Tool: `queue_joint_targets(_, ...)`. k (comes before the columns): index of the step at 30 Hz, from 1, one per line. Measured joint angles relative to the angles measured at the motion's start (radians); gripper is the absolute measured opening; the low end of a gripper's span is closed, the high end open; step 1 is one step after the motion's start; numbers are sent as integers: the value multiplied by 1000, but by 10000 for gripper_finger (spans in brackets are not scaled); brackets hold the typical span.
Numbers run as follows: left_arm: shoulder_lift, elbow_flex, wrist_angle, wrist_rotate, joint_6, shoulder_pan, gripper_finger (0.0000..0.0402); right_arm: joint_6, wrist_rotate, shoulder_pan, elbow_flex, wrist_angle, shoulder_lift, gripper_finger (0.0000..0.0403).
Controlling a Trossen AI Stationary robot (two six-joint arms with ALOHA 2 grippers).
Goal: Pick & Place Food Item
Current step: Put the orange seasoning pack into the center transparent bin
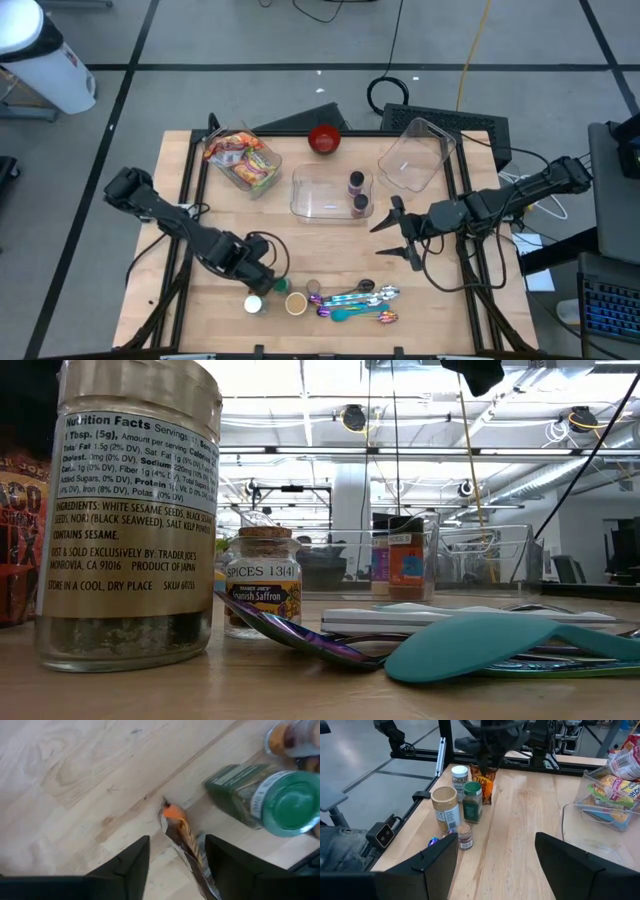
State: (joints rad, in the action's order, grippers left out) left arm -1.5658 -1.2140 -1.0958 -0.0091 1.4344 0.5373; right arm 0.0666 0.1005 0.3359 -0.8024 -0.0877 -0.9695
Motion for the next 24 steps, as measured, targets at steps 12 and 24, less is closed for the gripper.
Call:
queue_joint_targets(12,-8,0,-24,-7,-117,-2,36,0,2,0,0,10,0,256)
queue_joint_targets(24,99,-20,-82,-75,-290,-106,6,0,3,0,0,9,0,256)
